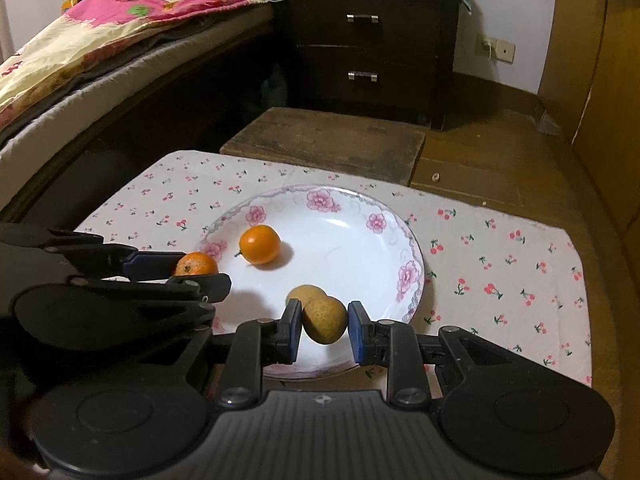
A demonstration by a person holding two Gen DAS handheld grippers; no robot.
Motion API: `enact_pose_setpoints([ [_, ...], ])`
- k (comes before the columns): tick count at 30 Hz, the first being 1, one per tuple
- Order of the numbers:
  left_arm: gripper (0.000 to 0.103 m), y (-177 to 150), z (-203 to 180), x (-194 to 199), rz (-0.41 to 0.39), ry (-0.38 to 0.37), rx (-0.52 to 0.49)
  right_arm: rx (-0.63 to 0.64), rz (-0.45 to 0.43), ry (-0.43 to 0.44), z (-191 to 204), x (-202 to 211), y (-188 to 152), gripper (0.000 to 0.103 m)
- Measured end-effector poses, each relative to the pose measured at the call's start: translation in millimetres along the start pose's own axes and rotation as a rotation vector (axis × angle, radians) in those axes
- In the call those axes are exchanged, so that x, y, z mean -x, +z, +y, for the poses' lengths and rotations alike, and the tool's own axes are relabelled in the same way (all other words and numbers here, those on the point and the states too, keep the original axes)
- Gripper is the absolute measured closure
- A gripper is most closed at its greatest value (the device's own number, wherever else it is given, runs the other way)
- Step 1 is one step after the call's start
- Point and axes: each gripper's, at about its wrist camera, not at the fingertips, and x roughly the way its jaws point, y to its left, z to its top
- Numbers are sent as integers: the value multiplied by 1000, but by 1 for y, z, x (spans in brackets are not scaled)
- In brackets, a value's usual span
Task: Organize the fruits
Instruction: 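Lower the tangerine with the left tool while the right tool lowers the tan fruit, opening both, then move the right tool to a red tomato while the left tool moves to an oval red tomato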
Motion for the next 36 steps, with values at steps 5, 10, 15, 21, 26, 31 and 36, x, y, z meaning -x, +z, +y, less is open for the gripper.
enact_pose_setpoints([
  [5,63,1,-2,-9,14,-9,3,-19,14,13,-7,-8,-1,76],
  [10,60,3,1,-11,19,-17,19,-41,13,31,-11,-11,-1,76],
  [15,54,5,4,-6,6,-14,30,-51,-4,34,-13,-9,2,76],
  [21,49,10,8,5,-19,-16,38,-67,-29,31,-15,0,7,75],
  [26,47,14,16,19,-46,-17,64,-71,-50,24,-15,15,10,75],
  [31,46,14,21,31,-61,-13,72,-65,-65,26,-9,29,13,75],
  [36,45,8,25,42,-71,-4,64,-55,-65,37,-1,41,7,74],
])
